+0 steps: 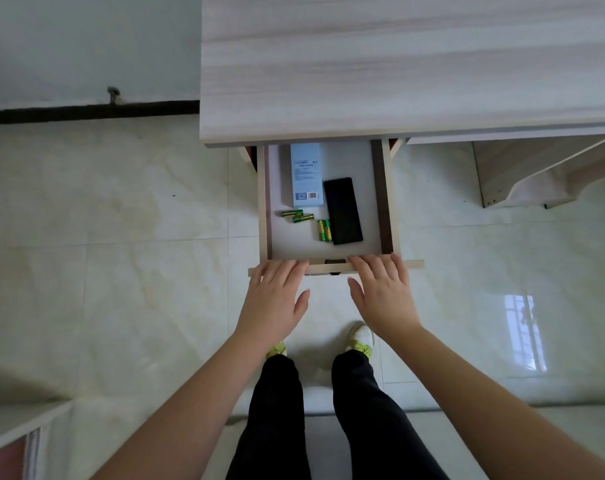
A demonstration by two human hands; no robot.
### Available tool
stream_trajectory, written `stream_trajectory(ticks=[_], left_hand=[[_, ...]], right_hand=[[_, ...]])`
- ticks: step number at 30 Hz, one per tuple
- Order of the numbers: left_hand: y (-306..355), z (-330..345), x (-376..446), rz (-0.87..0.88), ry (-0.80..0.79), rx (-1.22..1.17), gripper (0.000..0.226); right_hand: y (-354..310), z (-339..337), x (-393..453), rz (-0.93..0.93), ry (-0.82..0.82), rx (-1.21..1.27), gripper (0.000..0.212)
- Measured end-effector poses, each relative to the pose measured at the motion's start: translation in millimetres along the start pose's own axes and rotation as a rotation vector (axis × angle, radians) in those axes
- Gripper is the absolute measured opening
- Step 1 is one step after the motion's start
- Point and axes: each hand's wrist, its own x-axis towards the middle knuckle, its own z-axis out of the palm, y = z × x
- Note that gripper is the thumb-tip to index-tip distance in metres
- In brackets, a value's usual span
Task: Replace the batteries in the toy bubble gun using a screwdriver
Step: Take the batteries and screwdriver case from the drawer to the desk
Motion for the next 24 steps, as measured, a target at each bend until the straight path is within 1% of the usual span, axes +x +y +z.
stream_trajectory(ticks=[4, 8, 13, 17, 19, 21, 22, 24], left_hand=[[10.5, 5.2, -23.6, -0.021, -0.014, -0.042, 0.042], [19.0, 6.1, -40.5, -0.017, -0.034, -0.052, 0.045], [17.5, -5.3, -24.7, -0.059, -0.049, -0.081, 0.038], [7.9, -17.7, -3.0, -0.077, -0.058, -0.173, 0.037], [1.2, -22.2, 15.6, -0.118, -0.123, -0.251, 0.033], [-4.8, -21.0, 37.7, -0.162, -0.196, -0.336, 0.021], [-7.0, -18.2, 48.5, -0.184, -0.231, -0.345, 0.021], [-10.4, -6.9, 69.1, -0.202, -0.318, -0.308, 0.032]], right_hand=[[-4.9, 5.3, -27.2, 0.017, -0.014, -0.008, 0.042], [-6.4, 7.5, -42.9, 0.005, -0.013, -0.007, 0.040], [-9.3, 0.8, -34.8, 0.021, 0.034, 0.015, 0.039], [-6.2, -4.2, -25.2, 0.026, 0.113, 0.044, 0.037], [-3.9, -4.4, -19.2, 0.045, 0.107, 0.064, 0.039], [-2.7, -3.1, -13.3, 0.069, 0.080, 0.084, 0.039], [-2.3, -2.1, -10.9, 0.078, 0.066, 0.097, 0.038], [-1.8, -0.7, -8.6, 0.088, 0.065, 0.124, 0.034]])
